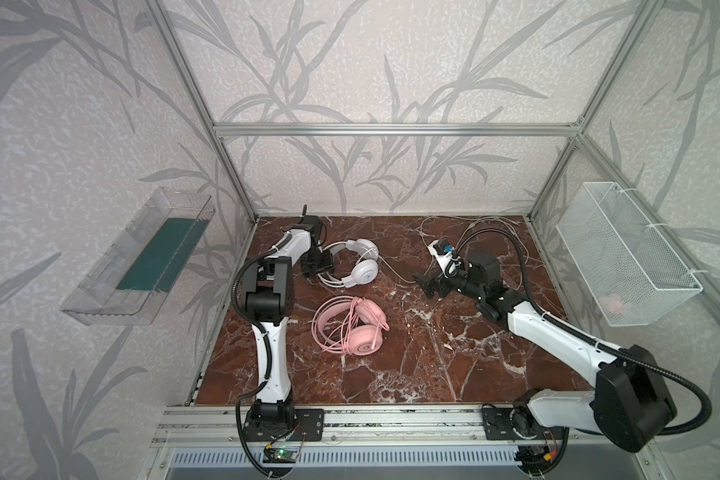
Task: Wrap the headphones
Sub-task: 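Lift the white headset with the left gripper while the right gripper moves toward it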
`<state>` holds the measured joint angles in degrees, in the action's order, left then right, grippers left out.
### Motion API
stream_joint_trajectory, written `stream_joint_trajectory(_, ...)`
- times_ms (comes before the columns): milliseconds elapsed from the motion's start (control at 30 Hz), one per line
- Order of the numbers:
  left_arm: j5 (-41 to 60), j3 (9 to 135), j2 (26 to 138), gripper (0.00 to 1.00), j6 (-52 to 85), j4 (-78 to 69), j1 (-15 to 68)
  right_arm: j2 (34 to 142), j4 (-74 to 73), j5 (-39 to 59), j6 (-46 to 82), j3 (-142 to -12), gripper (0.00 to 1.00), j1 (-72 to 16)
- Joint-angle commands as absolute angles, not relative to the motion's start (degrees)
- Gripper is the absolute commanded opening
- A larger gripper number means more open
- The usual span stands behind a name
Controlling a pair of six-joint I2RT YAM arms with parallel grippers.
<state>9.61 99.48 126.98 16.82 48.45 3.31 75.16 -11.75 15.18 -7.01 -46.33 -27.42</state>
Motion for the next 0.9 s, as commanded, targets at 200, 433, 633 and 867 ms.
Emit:
stream_joint_trajectory(200,8.88,100.81,129.37,0.38,16.54,47.86,3.28,74.72,-9.96,12.54,-7.62,-46.40,0.99,-26.51)
stream_joint_trajectory(433,10.78,102.66,129.74,0.07,17.75,47.29,3.65,75.56,-7.36,16.07,-6.80,-46.18,0.99,-22.81)
stream_joint_trajectory(633,11.94,104.74,127.18,0.00,18.25,48.73,4.01,77.97,-3.71,20.49,-7.86,-47.59,0.99,-19.85)
stream_joint_trajectory(867,18.87,110.54,122.74,0.00,21.25,49.56,3.99,82.04,-4.54,30.21,-12.15,-48.57,0.99,-18.11)
